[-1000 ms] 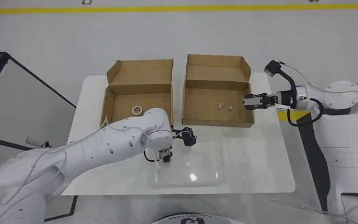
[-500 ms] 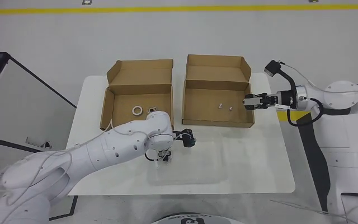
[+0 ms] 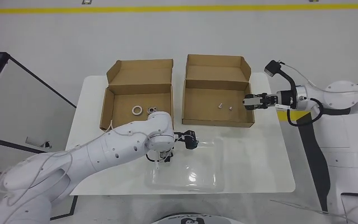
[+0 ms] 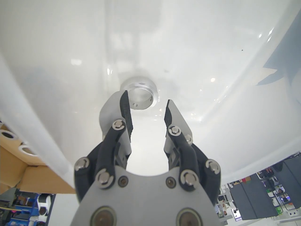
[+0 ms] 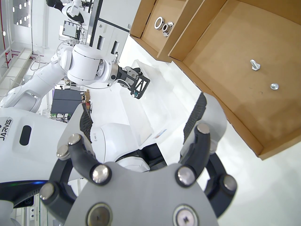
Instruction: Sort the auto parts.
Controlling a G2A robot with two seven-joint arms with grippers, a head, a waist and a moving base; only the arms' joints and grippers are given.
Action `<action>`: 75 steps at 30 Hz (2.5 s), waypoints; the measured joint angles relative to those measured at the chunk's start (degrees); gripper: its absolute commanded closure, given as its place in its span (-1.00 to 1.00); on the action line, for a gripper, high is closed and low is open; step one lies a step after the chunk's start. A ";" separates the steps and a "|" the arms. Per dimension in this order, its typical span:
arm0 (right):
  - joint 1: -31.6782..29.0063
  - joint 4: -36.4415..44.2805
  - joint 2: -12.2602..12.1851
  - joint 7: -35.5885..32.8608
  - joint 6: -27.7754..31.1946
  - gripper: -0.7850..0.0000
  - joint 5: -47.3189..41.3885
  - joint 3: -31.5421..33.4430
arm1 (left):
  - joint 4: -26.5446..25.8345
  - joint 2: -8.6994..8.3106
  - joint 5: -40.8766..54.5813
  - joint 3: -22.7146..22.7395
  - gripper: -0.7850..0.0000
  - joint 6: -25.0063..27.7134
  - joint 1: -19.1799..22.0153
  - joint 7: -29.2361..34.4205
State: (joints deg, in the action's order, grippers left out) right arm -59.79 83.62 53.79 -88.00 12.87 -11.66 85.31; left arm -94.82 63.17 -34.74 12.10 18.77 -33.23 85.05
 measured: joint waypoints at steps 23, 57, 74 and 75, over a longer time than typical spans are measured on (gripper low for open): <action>0.00 0.00 0.00 0.00 0.00 -1.00 0.00 0.00 | -1.96 -1.98 -6.66 0.16 0.56 3.15 -1.22 -3.78; 0.00 0.00 0.00 0.00 0.00 -1.00 0.00 0.00 | -4.31 -3.12 -10.49 3.03 0.15 4.21 -6.43 -3.74; 0.00 0.00 0.00 0.00 0.00 -1.00 0.00 0.00 | -5.77 -3.98 -10.79 3.84 0.04 4.23 -6.73 -3.77; 0.00 0.00 0.00 0.00 0.00 -1.00 0.00 0.00 | -5.82 -4.02 -10.86 3.87 0.03 4.24 -6.78 -3.78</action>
State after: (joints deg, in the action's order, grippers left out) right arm -59.79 83.62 53.79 -88.00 12.87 -11.66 85.31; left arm -100.64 59.15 -45.60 15.97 23.01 -40.01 81.27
